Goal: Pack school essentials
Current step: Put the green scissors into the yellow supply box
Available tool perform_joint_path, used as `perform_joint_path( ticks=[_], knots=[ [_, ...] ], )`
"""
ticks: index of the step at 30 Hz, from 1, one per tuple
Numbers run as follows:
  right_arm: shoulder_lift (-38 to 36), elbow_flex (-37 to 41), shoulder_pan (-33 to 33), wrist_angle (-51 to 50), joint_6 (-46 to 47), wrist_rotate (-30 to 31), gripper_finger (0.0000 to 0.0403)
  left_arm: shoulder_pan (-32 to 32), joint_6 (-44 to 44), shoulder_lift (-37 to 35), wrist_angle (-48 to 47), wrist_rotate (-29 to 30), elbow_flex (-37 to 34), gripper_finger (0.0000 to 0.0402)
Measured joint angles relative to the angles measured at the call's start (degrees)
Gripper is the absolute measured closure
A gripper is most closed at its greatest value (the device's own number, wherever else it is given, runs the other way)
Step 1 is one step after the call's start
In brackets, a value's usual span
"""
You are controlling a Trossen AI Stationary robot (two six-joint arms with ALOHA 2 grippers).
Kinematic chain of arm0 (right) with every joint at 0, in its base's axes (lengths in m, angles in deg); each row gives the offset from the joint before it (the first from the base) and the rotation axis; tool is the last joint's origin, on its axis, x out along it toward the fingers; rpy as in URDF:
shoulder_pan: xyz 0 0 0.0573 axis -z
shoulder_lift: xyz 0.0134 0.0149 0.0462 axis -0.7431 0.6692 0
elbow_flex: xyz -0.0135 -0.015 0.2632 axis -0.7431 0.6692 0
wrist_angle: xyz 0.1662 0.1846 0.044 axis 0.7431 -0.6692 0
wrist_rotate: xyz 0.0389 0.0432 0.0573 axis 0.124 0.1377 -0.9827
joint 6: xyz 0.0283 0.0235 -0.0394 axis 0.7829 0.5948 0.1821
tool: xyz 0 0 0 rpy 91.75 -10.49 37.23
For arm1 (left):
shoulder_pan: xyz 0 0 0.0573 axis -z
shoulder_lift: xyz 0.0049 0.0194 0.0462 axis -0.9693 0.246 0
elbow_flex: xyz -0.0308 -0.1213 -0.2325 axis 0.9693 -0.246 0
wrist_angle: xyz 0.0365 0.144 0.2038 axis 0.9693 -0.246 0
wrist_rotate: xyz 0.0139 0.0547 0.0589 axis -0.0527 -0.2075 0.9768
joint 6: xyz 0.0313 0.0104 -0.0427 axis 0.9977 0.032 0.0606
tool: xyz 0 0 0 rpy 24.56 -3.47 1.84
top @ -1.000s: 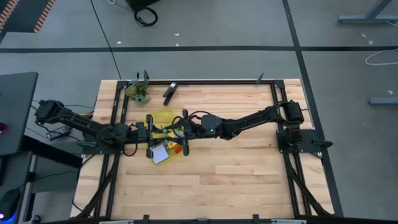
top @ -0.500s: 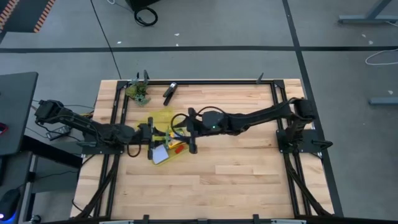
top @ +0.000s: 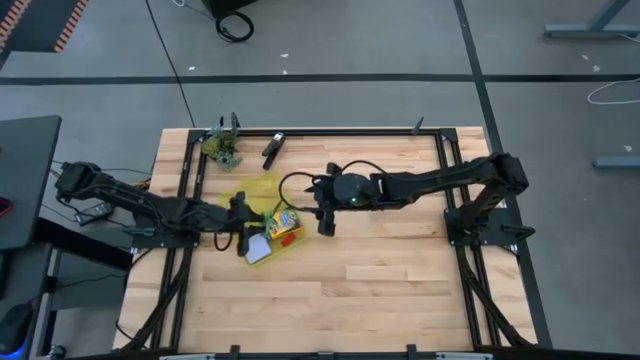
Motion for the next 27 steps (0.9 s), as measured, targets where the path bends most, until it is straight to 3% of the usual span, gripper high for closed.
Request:
perform_joint_path(
  ticks=[10,18,27],
  knots=[
    [-7.55,0.00,-0.17,-6.07,-0.64,11.50,0.0173,-0.27,-6.83,2.53,-11.26,-3.35,3.42,0.0294],
    [-9.31,0.00,-2.52,-6.66,1.19,19.36,0.0173,-0.27,-10.88,11.48,-15.13,-8.08,7.17,0.0294],
    [-9.74,0.00,-4.56,-6.97,-0.60,26.64,0.0173,-0.27,-15.66,19.44,-26.98,-14.34,13.63,0.0294]
  ],
)
